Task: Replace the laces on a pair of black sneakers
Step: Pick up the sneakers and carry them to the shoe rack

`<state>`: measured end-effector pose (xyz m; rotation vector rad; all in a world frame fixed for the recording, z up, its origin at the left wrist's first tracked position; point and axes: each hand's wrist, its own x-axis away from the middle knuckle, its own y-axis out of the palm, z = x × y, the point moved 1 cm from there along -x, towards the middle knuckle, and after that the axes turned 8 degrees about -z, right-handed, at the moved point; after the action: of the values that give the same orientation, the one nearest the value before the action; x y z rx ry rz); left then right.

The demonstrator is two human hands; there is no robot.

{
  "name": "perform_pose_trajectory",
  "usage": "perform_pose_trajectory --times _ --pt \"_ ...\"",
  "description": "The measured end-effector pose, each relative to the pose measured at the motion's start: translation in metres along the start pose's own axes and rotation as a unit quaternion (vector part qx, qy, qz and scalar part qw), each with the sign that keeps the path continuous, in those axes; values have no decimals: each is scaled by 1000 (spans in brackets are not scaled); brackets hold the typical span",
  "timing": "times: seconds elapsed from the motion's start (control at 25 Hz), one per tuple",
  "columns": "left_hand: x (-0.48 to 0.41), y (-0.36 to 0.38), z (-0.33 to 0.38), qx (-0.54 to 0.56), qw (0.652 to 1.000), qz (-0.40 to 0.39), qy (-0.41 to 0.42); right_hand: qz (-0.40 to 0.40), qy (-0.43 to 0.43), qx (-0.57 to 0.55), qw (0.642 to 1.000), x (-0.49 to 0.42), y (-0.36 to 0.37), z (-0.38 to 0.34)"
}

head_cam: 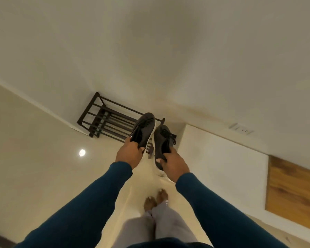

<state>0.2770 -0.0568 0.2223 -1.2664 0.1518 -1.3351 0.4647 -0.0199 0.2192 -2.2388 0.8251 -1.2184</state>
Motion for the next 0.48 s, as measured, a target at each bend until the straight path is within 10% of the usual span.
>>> perform_pose_trajectory --times 0.48 --pt "-211 -21 -182 -9 999 -6 38 97 79 -41 991 -252 152 -121"
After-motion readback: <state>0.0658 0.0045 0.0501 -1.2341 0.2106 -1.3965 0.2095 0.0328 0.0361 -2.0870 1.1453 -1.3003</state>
